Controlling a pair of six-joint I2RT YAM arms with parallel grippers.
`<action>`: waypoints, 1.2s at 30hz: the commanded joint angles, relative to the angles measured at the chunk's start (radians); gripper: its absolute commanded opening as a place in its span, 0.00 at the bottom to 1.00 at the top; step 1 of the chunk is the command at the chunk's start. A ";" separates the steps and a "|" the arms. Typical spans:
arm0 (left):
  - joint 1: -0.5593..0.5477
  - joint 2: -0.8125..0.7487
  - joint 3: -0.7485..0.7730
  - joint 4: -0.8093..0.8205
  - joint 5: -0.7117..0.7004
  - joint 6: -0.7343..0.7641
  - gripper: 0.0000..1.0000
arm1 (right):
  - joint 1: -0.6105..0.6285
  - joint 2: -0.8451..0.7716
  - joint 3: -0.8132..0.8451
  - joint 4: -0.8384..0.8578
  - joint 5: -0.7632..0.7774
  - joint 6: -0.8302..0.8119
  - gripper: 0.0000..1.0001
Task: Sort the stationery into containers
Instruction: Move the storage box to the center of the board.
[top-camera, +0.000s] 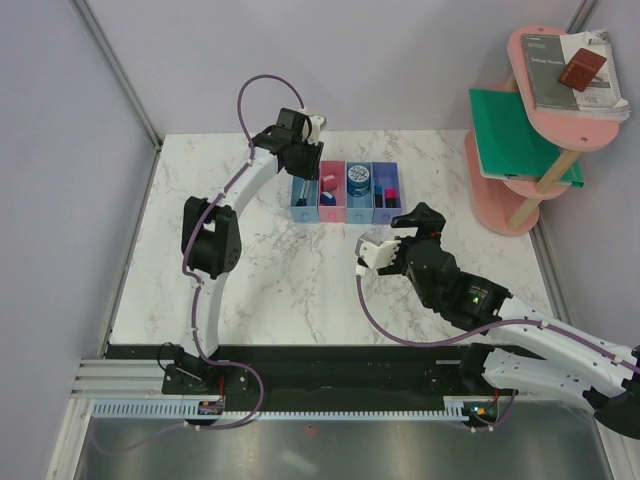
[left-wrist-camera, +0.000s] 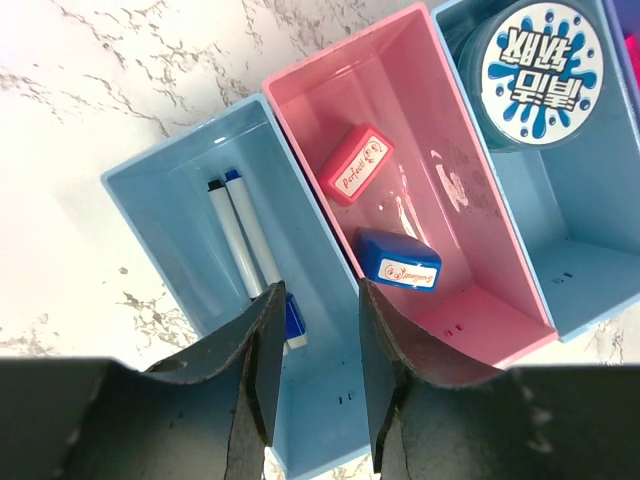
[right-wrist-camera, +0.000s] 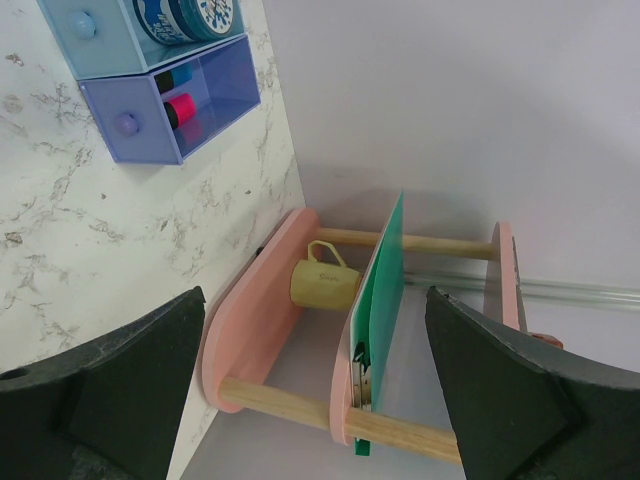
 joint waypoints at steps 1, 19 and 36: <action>-0.001 -0.059 -0.007 0.041 -0.017 0.046 0.42 | -0.004 -0.009 0.011 0.007 0.012 0.017 0.98; -0.001 -0.005 -0.036 0.053 -0.025 0.050 0.42 | -0.004 -0.011 0.007 0.004 0.007 0.026 0.98; -0.025 0.036 -0.058 0.055 -0.032 0.069 0.41 | -0.004 -0.005 0.010 -0.002 0.009 0.032 0.98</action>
